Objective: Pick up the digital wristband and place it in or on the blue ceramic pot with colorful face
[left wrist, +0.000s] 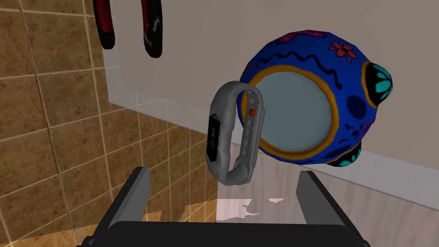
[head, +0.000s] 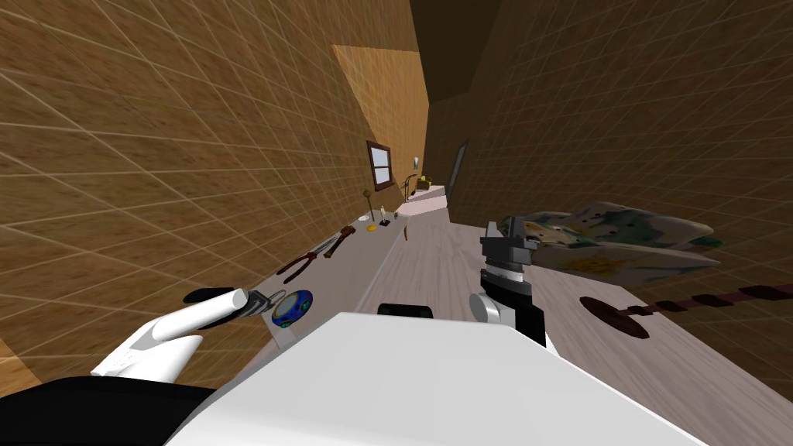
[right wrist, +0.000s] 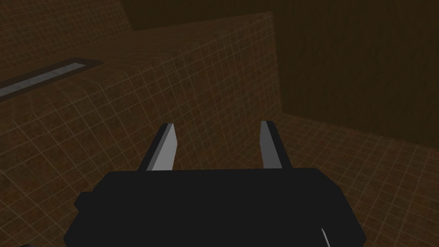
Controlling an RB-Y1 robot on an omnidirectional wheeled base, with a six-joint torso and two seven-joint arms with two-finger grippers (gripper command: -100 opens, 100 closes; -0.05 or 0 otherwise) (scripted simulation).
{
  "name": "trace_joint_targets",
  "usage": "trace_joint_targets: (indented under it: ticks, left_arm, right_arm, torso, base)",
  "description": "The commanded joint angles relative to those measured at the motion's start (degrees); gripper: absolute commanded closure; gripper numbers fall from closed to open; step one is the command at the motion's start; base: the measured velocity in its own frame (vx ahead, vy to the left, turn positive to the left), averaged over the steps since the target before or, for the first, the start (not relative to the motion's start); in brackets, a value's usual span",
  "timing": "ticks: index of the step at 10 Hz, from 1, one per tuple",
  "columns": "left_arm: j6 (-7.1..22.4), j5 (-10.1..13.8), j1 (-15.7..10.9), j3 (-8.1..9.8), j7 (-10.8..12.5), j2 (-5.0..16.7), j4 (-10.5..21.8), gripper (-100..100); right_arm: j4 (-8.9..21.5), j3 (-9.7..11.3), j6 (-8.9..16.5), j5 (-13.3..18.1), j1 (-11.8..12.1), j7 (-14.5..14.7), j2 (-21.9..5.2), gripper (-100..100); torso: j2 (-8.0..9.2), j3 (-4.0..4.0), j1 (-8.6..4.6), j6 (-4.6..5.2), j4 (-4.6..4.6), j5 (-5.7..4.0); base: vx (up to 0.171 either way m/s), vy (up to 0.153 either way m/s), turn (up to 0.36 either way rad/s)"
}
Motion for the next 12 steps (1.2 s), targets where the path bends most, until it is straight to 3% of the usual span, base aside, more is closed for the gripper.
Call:
trace_joint_targets:
  ticks: [1,5,6,7,12]
  left_arm:
    - [1.81,0.6,0.78,0.68,0.68,0.75,-1.83,-100]
    - [6.68,2.82,2.73,2.7,2.25,3.55,-6.42,-100]
    - [5.77,2.45,2.43,2.39,1.96,3.09,-5.67,-100]
    - [6.05,2.53,2.47,2.46,2.02,3.19,-5.79,0]
    - [6.02,2.52,2.47,2.45,2.02,3.18,-5.78,0]
  right_arm:
    - [0.0,0.0,0.0,0.0,0.0,0.0,0.0,0]
    - [0.0,0.0,0.0,0.0,0.0,0.0,0.0,0]
    - [0.0,0.0,0.0,0.0,0.0,0.0,0.0,0]
    - [0.0,0.0,0.0,0.0,0.0,0.0,0.0,0]
    - [0.0,0.0,0.0,0.0,0.0,0.0,0.0,0]
  torso:
    - [0.0,0.0,0.0,0.0,0.0,0.0]
    - [0.02,0.01,-0.01,0.0,0.0,0.0]
    - [0.02,0.01,-0.02,0.0,0.01,-0.01]
    - [0.0,0.0,0.01,0.0,0.0,0.02]
    - [-0.04,-0.02,0.04,0.0,-0.01,0.02]
  base:
    - [-0.011,-0.008,0.0]
    - [-0.013,-0.01,-0.002]
    - [-0.008,-0.006,0.0]
    - [0.0,0.0,0.0]
    - [0.0,0.0,0.0]
